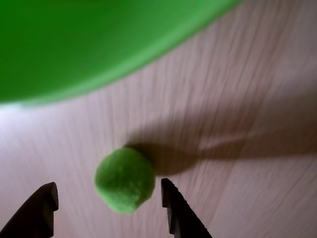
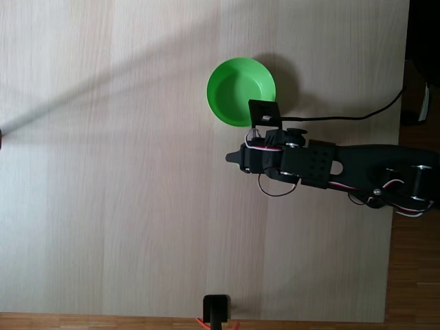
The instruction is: Grasp a green pompom and put it in the green bowl.
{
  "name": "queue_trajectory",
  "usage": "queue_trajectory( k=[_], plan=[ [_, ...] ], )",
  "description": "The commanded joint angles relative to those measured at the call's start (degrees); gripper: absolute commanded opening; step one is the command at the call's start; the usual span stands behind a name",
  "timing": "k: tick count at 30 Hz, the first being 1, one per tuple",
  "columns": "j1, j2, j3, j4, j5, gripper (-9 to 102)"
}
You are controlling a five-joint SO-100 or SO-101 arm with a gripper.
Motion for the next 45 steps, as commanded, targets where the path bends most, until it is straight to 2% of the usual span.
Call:
queue_trajectory(
  k=[1,36,45],
  plan=[
    [-0.35,-0.53,-2.20,-0.35,-0.18,24],
    [-2.20,-3.96,-2.20,0.35,0.53,23],
    [-2.20,-3.87,-2.64,0.35,0.44,18]
  ],
)
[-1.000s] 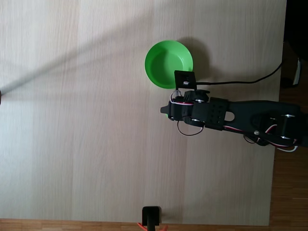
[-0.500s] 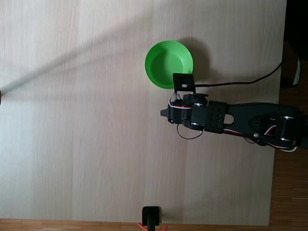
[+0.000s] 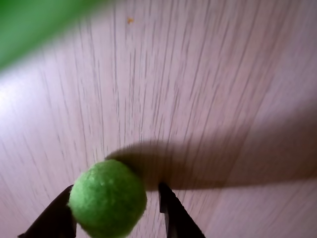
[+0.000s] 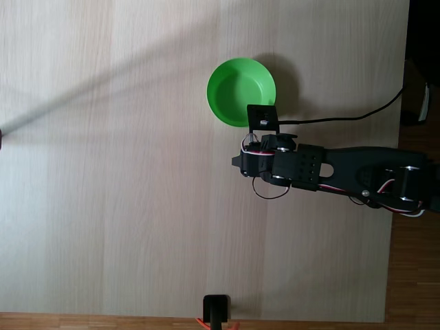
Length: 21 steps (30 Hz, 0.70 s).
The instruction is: Grasp a green pompom and put it in the green bowl.
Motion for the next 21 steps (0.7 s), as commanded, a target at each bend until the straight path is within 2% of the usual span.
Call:
queue_trajectory(
  k=[1,21],
  plan=[
    [0.09,0.62,-1.67,0.18,0.09,17],
    [3.16,0.97,-1.93,0.09,-0.62,17]
  ],
)
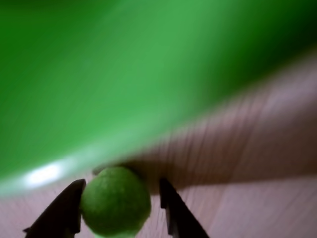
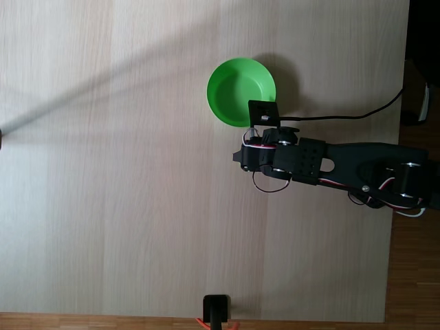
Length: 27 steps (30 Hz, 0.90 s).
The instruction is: Grasp a green pompom and put it in the green bowl.
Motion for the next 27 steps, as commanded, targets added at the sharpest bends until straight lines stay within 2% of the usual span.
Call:
queue_trajectory(
  k=[1,9,18,27],
  plan=[
    [0.26,0.97,-1.93,0.09,-0.26,17],
    [0.26,0.97,-1.93,0.18,-0.26,17],
    [0.26,2.55,-1.93,0.18,-0.26,9],
    [0.44,14.77,-2.02,2.55,-0.35,8]
  ],
)
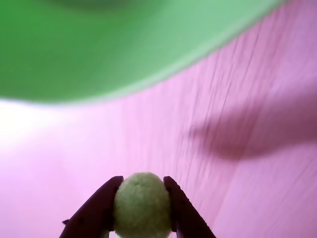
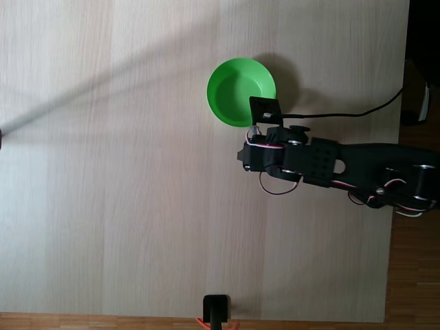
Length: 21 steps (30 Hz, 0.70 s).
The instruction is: Grasp a green pompom and put it in the green bowl.
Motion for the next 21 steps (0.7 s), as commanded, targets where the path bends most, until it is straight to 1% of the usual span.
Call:
queue_trajectory(
  k=[1,5,9,15,21],
  plan=[
    [0.53,7.82,-2.11,2.02,-0.35,8],
    [1.93,11.69,-3.43,4.48,-0.35,8],
    [7.82,13.97,-7.47,5.89,-0.97,8],
    [16.17,11.16,-11.87,6.42,-8.00,8],
    [22.06,6.24,-12.66,5.62,-10.81,9]
  ],
)
